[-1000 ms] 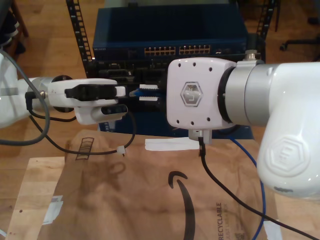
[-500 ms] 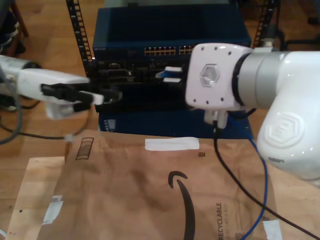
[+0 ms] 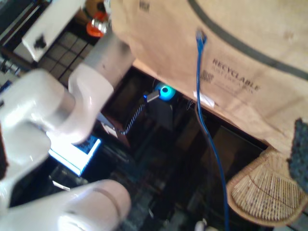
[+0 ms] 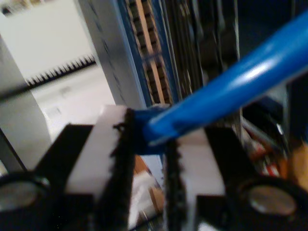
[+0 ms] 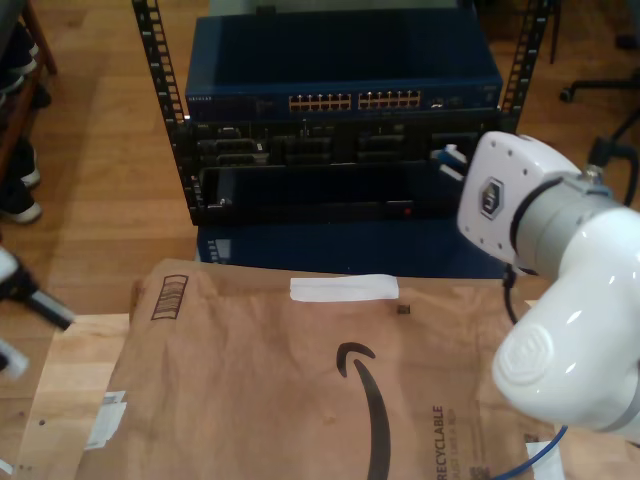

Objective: Grab the cable and plug it in

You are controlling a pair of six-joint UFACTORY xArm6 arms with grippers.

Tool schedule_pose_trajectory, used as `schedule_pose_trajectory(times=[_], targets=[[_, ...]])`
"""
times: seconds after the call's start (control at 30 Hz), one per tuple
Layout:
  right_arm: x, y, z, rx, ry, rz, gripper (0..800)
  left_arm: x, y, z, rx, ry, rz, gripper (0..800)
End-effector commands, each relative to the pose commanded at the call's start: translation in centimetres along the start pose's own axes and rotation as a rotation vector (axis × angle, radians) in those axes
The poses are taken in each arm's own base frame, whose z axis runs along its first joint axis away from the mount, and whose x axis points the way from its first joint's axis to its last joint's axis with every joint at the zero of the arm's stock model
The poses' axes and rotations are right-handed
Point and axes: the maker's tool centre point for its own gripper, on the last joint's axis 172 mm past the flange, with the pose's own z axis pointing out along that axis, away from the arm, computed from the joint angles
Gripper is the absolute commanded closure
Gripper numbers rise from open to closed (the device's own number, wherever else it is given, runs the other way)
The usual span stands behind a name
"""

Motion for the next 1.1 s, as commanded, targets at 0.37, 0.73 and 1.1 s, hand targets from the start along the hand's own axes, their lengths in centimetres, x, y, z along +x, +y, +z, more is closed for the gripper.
schedule_pose_trajectory(times=[0.37,0.73,1.1], targets=[[3.1,-0.8,-0.3,0.157,0.147,-0.126,797,13.9,-9.3,7.3,-0.05,0.033,0.069,3],[4.2,-0.1,-1.0,0.236,0.26,-0.218,798,21.3,-13.0,13.4,-0.164,0.051,0.129,2],[3.9,0.2,-0.3,0.238,0.28,-0.21,798,23.5,-12.4,16.1,-0.274,0.096,0.176,2]])
